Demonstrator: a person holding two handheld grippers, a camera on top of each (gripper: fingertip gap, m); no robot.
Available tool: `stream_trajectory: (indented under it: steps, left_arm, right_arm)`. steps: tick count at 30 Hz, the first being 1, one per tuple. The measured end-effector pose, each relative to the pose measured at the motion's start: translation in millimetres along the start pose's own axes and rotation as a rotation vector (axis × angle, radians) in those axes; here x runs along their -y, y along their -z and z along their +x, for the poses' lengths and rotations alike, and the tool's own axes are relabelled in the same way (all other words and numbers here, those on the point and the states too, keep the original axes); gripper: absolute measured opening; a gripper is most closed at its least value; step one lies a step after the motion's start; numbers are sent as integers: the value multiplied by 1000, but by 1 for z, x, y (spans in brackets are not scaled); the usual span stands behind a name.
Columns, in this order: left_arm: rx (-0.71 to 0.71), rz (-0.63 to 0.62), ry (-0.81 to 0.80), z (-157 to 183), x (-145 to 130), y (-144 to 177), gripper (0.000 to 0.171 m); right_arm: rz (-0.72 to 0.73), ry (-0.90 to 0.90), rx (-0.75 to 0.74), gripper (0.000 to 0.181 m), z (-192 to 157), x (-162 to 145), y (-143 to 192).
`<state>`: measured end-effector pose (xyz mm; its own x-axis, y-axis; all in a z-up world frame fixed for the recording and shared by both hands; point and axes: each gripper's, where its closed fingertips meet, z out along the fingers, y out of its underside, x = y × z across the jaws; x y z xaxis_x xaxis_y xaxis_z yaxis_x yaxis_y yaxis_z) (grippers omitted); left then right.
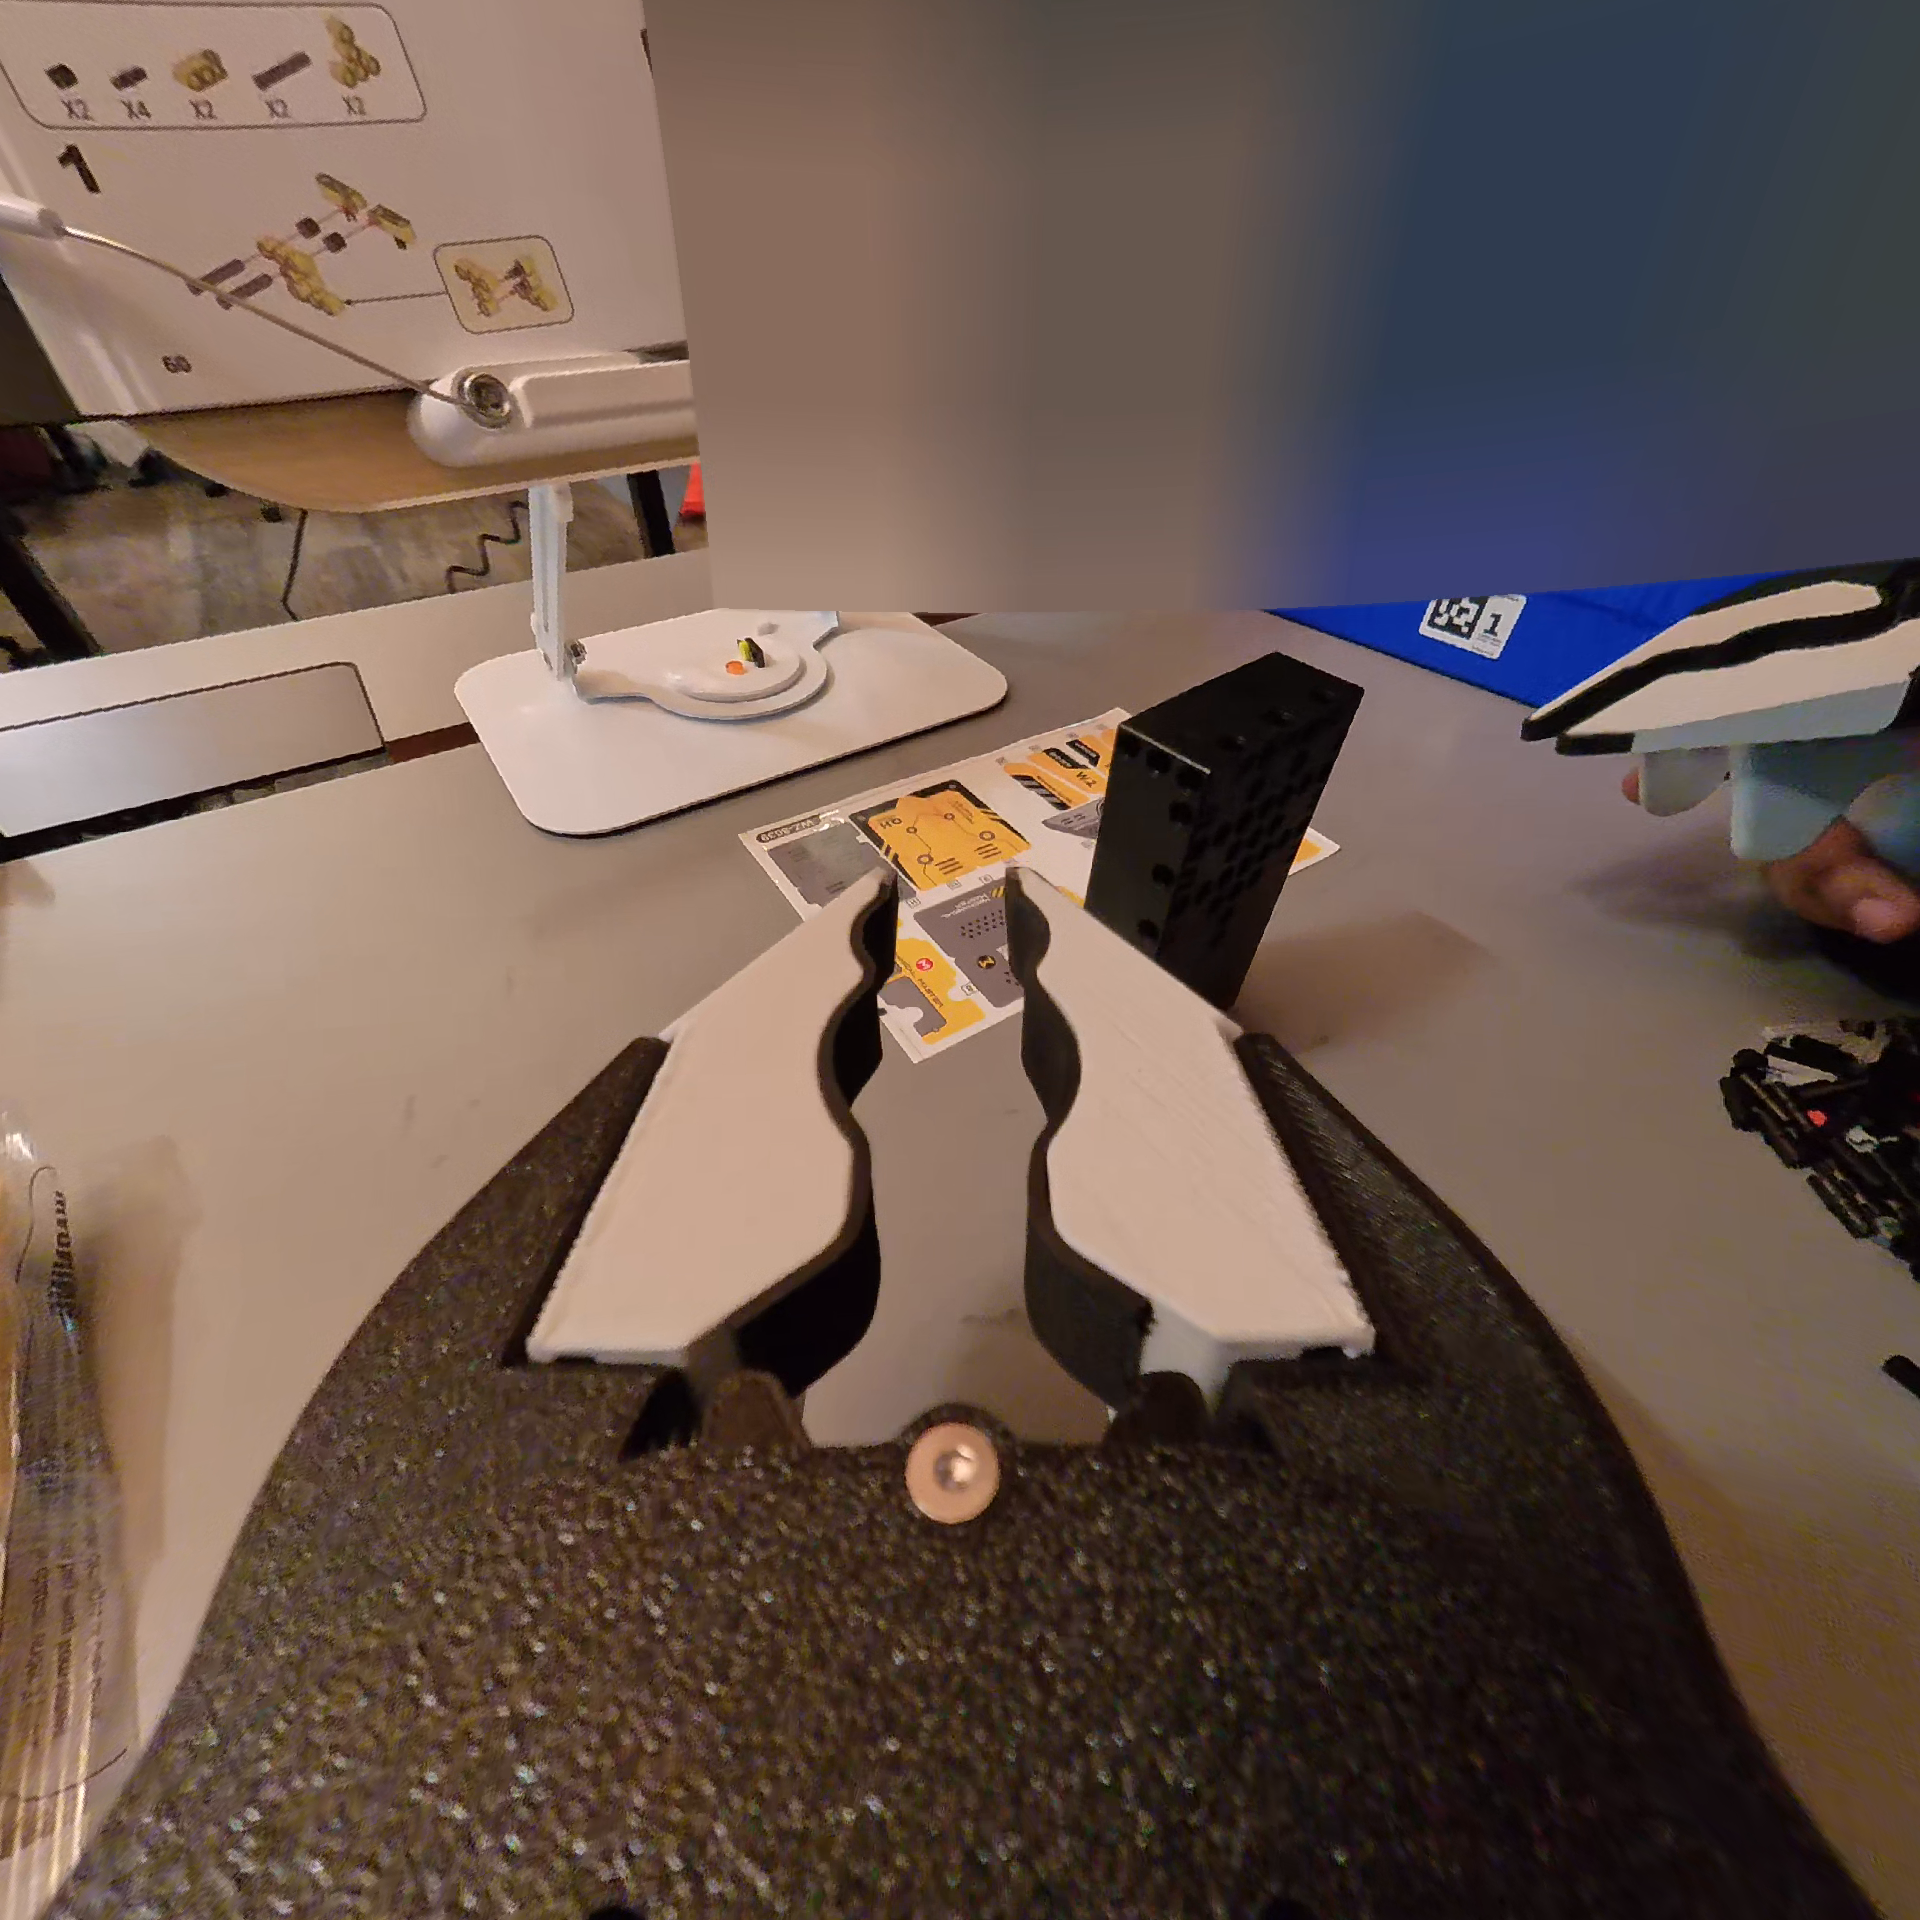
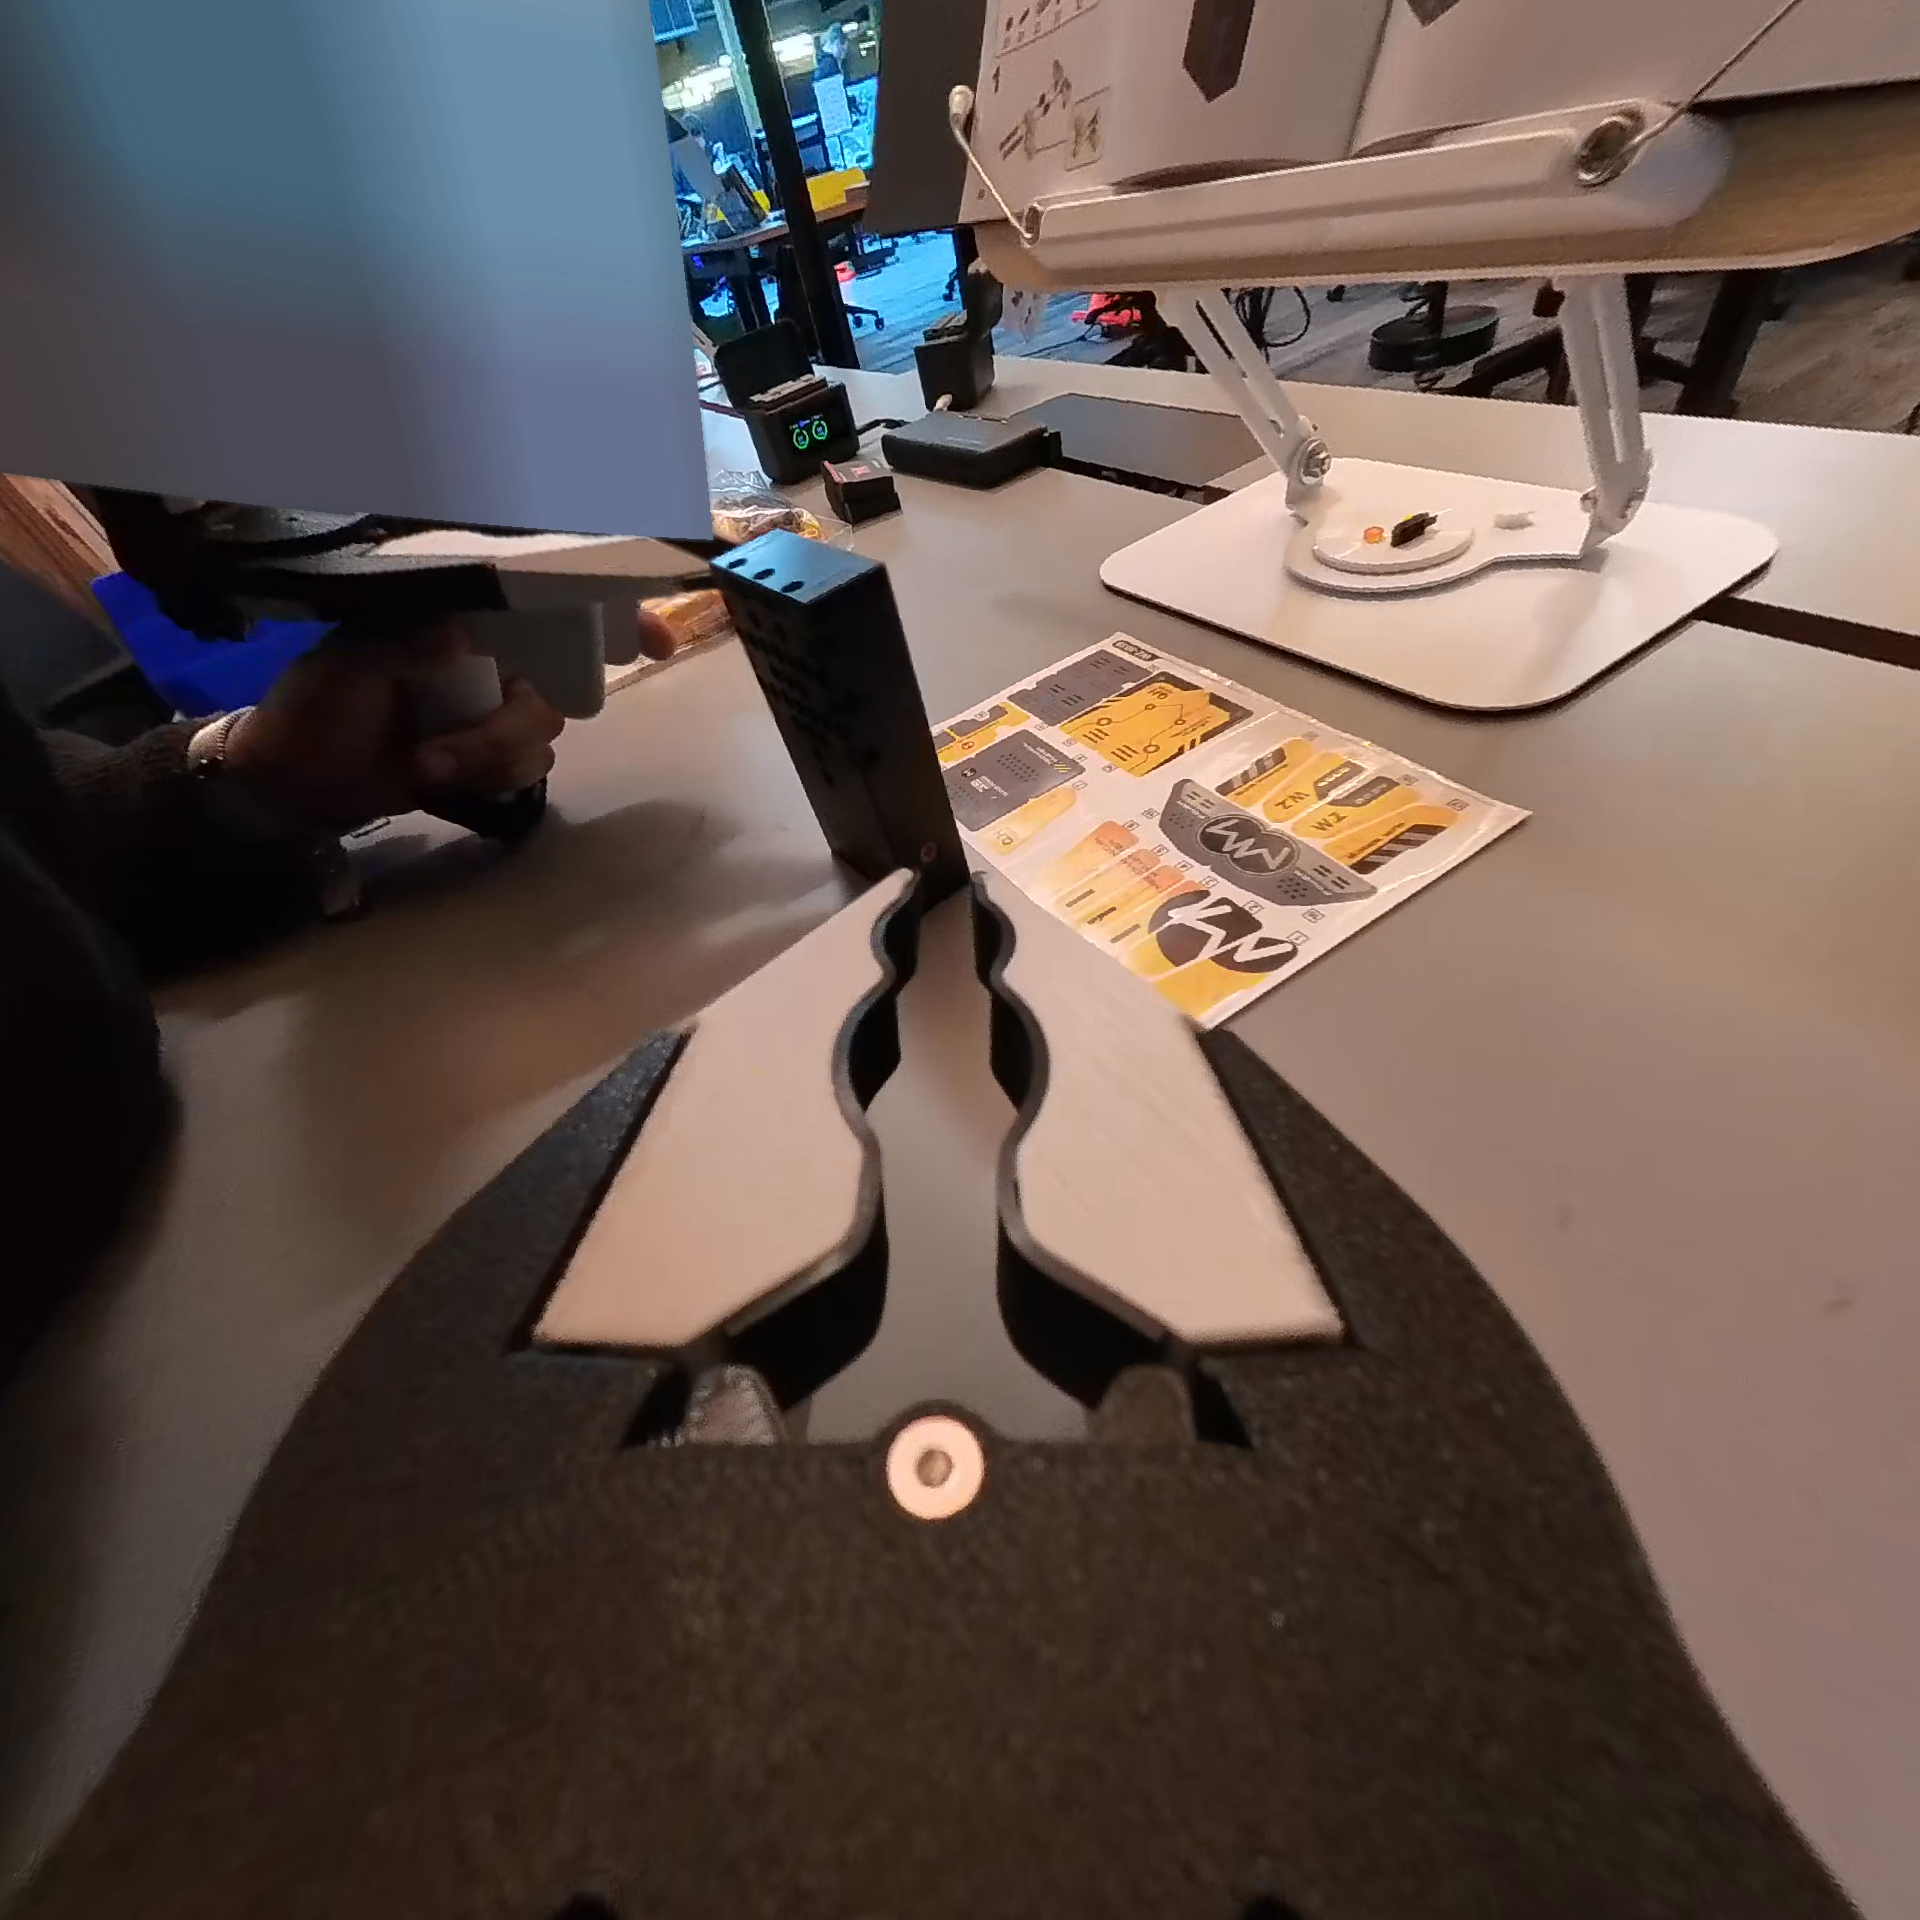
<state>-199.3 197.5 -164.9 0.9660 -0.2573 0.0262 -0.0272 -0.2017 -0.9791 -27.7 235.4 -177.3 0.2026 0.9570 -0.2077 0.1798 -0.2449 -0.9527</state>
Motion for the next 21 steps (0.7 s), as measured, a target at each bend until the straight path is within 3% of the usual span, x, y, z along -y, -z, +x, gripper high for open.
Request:
stream_trajectory:
  steps: [14, 21]
  left_arm:
    - [-32, -17, -48, 23, 0, 3, 20]
    - [-44, -14, -8, 22, 4, 6, 19]
  right_arm:
    - [31, 96, -19, 8, -20, 13, 2]
    - [14, 83, -67, 8, -5, 7, 1]
